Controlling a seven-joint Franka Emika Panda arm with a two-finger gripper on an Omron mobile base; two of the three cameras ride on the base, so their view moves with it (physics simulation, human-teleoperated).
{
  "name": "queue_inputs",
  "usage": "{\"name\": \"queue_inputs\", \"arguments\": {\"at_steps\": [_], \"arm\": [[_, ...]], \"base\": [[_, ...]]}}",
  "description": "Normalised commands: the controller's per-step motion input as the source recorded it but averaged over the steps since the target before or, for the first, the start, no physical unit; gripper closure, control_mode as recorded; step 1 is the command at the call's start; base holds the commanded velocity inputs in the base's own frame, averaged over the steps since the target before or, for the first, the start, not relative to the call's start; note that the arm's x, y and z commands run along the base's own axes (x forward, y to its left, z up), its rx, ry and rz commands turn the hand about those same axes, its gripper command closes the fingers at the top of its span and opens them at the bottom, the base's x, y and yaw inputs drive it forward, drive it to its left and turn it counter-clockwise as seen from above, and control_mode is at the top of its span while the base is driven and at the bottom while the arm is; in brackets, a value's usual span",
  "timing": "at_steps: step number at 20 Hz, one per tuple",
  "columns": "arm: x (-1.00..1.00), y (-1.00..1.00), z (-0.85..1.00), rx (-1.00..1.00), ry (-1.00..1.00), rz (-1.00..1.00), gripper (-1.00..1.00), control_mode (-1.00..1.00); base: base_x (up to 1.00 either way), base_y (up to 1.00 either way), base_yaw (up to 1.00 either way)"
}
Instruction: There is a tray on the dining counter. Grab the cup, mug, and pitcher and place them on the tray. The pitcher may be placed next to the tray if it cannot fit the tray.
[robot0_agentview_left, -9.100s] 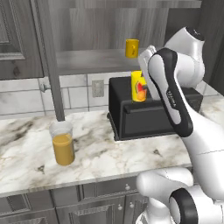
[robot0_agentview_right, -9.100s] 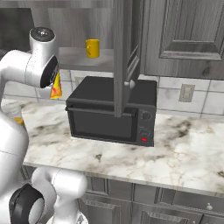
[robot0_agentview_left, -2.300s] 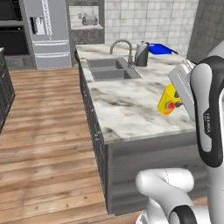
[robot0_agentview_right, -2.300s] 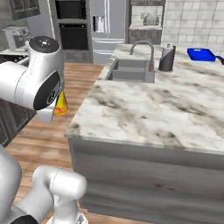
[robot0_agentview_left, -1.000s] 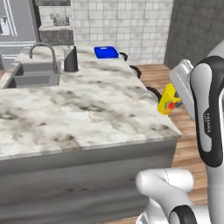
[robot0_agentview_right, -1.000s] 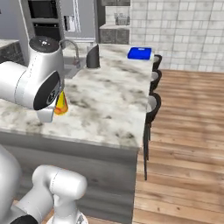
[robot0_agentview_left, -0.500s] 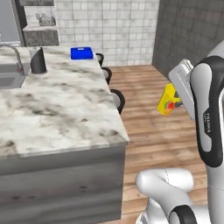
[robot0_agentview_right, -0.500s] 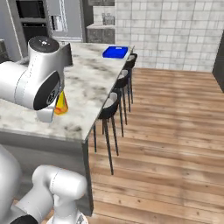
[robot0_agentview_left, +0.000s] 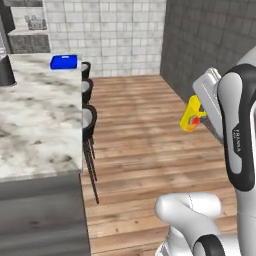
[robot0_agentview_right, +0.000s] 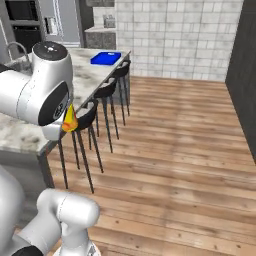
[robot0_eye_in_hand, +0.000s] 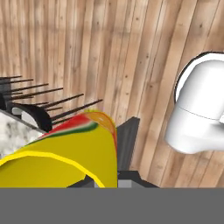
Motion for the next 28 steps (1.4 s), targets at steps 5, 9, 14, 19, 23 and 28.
{"name": "queue_inputs", "arguments": {"at_steps": [5,9,14,19,23,28], "arm": [[0.00,0.00,0.00,0.00,0.00,0.00,1.00,1.00],[0.00,0.00,0.00,0.00,0.00,0.00,1.00,1.00],[0.00,0.00,0.00,0.00,0.00,0.00,1.00,1.00],[0.00,0.00,0.00,0.00,0.00,0.00,1.00,1.00],[0.00,0.00,0.00,0.00,0.00,0.00,1.00,1.00],[0.00,0.00,0.00,0.00,0.00,0.00,1.00,1.00]], "base": [[0.51,-1.00,0.05],[0.98,-0.84,0.07],[1.00,-0.67,0.05],[1.00,-0.57,0.04],[1.00,-0.32,0.01],[1.00,-0.15,0.00]]}}
